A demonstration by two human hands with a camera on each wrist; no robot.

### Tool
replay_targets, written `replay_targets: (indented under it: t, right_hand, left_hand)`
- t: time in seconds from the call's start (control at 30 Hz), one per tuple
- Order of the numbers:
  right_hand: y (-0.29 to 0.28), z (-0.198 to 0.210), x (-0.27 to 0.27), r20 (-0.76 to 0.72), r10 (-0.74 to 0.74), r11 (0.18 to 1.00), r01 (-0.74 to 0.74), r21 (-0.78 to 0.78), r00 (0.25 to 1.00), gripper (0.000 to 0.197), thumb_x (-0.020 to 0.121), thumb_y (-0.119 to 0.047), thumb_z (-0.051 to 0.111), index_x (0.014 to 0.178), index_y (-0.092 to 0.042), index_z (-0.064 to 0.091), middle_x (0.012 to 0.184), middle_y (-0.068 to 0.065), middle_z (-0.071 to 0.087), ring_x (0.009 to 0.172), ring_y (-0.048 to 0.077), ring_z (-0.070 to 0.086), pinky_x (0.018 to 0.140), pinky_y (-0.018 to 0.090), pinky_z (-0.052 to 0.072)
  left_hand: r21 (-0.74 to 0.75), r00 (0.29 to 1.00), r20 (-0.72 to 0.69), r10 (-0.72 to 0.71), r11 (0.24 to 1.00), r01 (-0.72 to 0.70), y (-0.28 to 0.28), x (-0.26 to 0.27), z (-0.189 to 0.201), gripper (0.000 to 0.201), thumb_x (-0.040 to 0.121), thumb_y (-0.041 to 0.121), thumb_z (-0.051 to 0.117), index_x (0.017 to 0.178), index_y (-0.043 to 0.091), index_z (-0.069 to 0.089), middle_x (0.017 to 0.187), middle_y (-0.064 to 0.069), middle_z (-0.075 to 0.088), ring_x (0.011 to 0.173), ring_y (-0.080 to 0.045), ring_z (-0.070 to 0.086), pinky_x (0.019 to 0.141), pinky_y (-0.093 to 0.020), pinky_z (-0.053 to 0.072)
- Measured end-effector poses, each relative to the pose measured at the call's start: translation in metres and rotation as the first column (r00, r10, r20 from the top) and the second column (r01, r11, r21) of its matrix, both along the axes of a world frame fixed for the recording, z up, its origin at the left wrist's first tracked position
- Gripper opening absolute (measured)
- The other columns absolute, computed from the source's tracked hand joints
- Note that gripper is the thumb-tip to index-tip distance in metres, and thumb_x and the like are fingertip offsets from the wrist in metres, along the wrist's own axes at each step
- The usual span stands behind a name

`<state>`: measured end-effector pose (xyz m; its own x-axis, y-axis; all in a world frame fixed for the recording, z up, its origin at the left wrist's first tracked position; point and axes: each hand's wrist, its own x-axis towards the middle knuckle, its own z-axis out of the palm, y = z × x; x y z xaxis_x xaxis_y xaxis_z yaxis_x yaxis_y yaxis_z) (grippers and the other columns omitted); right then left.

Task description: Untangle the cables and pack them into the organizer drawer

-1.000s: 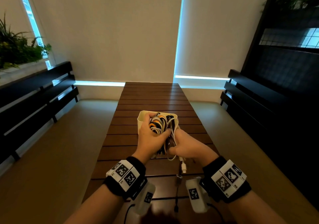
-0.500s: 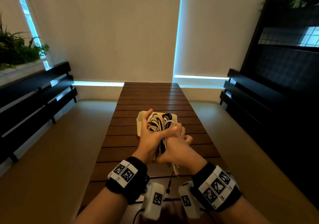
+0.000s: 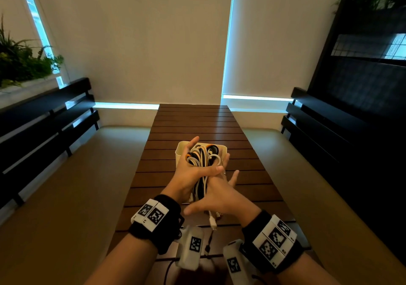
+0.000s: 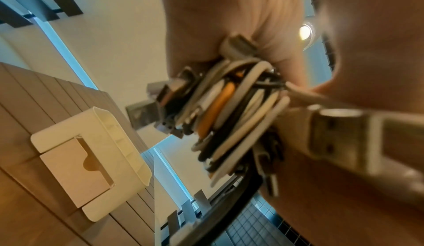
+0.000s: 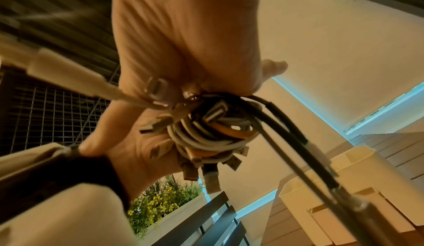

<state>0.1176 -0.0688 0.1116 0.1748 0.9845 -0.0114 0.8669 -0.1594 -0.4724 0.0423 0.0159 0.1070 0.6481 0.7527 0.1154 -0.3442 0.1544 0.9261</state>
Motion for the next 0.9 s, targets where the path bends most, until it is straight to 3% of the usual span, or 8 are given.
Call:
replay_targets:
  t: [0.1, 0.2, 0.27, 0.43, 0.53, 0.6, 0.7, 0.9]
  right_hand:
    - [0.003, -0.002, 0.006, -0.286, 0.091, 0.996, -0.081, 0.047, 0.954, 0.146, 0.040, -0.089, 0.058, 0.148, -0.026, -0.018, 0.143, 0.001, -0.045, 0.130, 0.023, -0.044, 0.097, 0.042, -0.029]
    - [0.004, -0.007, 0.015, -0.726, 0.108, 0.990, -0.005, 0.142, 0.679, 0.144, 0.039, -0.095, 0.049, 0.151, -0.020, -0.005, 0.159, 0.007, -0.006, 0.146, 0.029, -0.004, 0.118, 0.051, 0.004]
    - [0.002, -0.014, 0.022, -0.881, 0.080, 0.995, 0.019, 0.100, 0.466, 0.133, 0.051, -0.086, 0.058, 0.151, -0.021, 0.000, 0.155, 0.011, 0.022, 0.141, 0.029, 0.028, 0.114, 0.052, 0.027]
    - [0.000, -0.005, 0.012, -0.934, 0.075, 0.971, 0.188, 0.149, 0.349, 0.056, 0.089, -0.061, 0.028, 0.135, -0.029, 0.033, 0.143, -0.004, 0.041, 0.131, 0.019, 0.044, 0.105, 0.020, 0.038]
    - [-0.002, 0.005, 0.017, -0.980, 0.152, 0.953, 0.245, 0.180, 0.128, 0.044, 0.093, -0.053, 0.018, 0.111, -0.029, 0.050, 0.115, -0.009, 0.063, 0.111, 0.007, 0.058, 0.078, 0.012, 0.050]
    - [0.000, 0.002, 0.021, -0.978, 0.165, 0.953, 0.236, 0.191, 0.126, 0.054, 0.085, -0.057, 0.039, 0.127, -0.023, 0.046, 0.115, -0.002, 0.064, 0.109, 0.008, 0.061, 0.084, 0.023, 0.054]
    - [0.006, -0.006, 0.018, -0.916, 0.017, 0.964, 0.237, 0.122, 0.400, 0.086, 0.074, -0.038, 0.073, 0.144, -0.029, 0.023, 0.126, 0.001, 0.057, 0.120, 0.019, 0.054, 0.101, 0.043, 0.046]
    - [0.008, -0.017, 0.031, -0.748, -0.094, 0.993, 0.116, -0.022, 0.657, 0.096, 0.057, -0.012, 0.084, 0.136, -0.021, 0.029, 0.123, 0.005, 0.055, 0.116, 0.022, 0.054, 0.096, 0.037, 0.050]
  left_hand:
    - [0.026, 0.997, -0.003, 0.076, 0.997, -0.076, 0.001, 0.001, -0.004, 0.087, 0.053, -0.002, 0.083, 0.127, 0.026, 0.047, 0.114, -0.011, 0.062, 0.099, -0.021, 0.067, 0.078, -0.033, 0.058]
    - [-0.024, 0.989, 0.074, 0.131, 0.991, -0.130, -0.003, 0.002, -0.006, 0.067, 0.060, -0.005, 0.078, 0.118, 0.016, 0.053, 0.107, -0.014, 0.064, 0.096, -0.025, 0.066, 0.083, -0.037, 0.058]
    - [-0.033, 0.982, 0.097, 0.160, 0.987, -0.157, -0.004, 0.003, -0.008, 0.061, 0.061, -0.008, 0.075, 0.115, 0.011, 0.054, 0.103, -0.015, 0.065, 0.092, -0.027, 0.066, 0.083, -0.037, 0.057]
    - [0.006, 0.980, 0.080, 0.182, 0.983, -0.183, 0.000, 0.005, -0.014, 0.056, 0.068, -0.014, 0.072, 0.112, 0.013, 0.053, 0.100, -0.013, 0.065, 0.091, -0.027, 0.065, 0.085, -0.042, 0.055]
    - [0.035, 0.982, 0.081, 0.168, 0.985, -0.172, -0.002, 0.005, -0.020, 0.057, 0.067, -0.017, 0.072, 0.109, 0.016, 0.052, 0.097, -0.012, 0.065, 0.085, -0.022, 0.067, 0.077, -0.037, 0.057]
    - [0.069, 0.986, 0.072, 0.151, 0.985, -0.156, -0.003, 0.006, -0.022, 0.058, 0.066, -0.021, 0.069, 0.107, 0.015, 0.049, 0.093, -0.009, 0.065, 0.079, -0.015, 0.069, 0.069, -0.029, 0.057]
    - [0.099, 0.986, 0.073, 0.152, 0.982, -0.159, -0.006, 0.013, -0.024, 0.061, 0.065, -0.030, 0.062, 0.103, 0.015, 0.045, 0.091, -0.006, 0.062, 0.076, -0.009, 0.069, 0.067, -0.026, 0.057]
    - [0.108, 0.982, 0.039, 0.187, 0.976, -0.190, -0.007, 0.010, -0.023, 0.066, 0.064, -0.025, 0.069, 0.106, 0.019, 0.044, 0.099, -0.008, 0.061, 0.081, -0.013, 0.070, 0.070, -0.032, 0.058]
